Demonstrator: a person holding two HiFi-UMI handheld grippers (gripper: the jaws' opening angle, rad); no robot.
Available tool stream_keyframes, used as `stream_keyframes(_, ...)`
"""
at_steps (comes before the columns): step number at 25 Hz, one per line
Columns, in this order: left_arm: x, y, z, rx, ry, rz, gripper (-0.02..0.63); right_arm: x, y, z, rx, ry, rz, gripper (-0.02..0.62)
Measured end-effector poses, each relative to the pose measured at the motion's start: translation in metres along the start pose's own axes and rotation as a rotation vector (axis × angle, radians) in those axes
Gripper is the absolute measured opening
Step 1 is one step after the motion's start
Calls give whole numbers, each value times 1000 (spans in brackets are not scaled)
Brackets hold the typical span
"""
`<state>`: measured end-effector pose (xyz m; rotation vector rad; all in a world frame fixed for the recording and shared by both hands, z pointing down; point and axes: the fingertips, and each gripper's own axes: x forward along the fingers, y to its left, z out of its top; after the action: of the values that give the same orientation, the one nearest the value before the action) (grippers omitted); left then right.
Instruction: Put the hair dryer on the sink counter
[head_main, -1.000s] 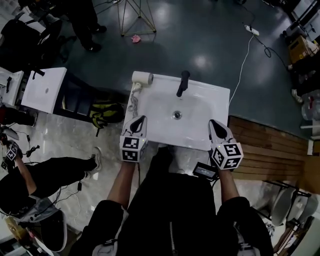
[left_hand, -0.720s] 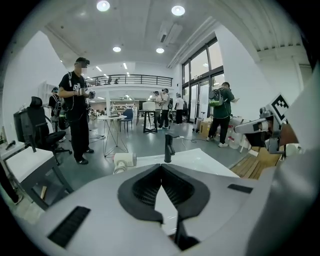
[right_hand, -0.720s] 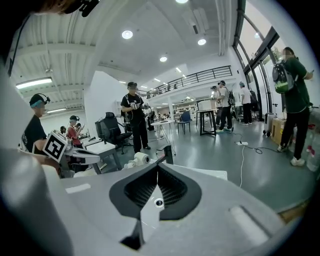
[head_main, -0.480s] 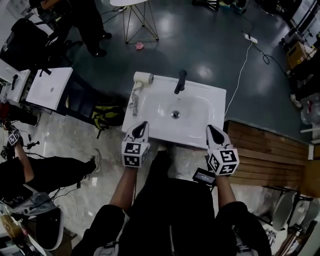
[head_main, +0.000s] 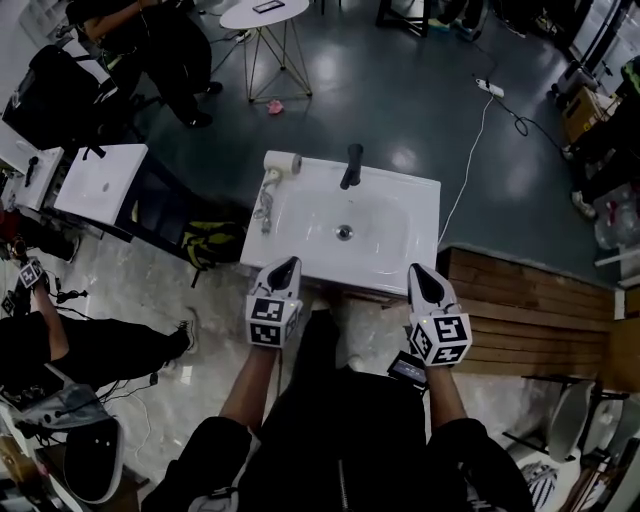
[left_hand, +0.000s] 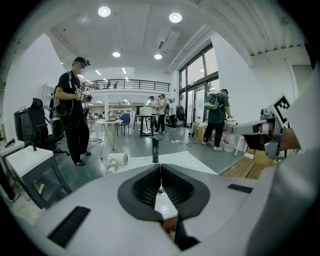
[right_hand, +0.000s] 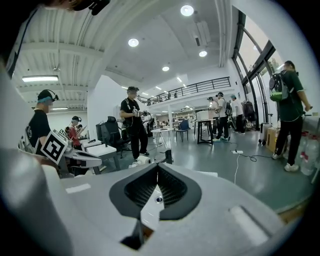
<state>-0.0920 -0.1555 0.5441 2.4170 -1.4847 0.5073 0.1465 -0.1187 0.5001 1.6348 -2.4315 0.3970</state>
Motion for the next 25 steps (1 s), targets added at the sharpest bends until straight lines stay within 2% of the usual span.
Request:
stream_keyframes(10,-20,-10,-8,-3,-15,20,12,-17,13,-6,-22,-5,26,3)
stream_keyframes(25,-19,-22,-19,-9,5,-8,14,-26,16,-10,-21,-1,34,3)
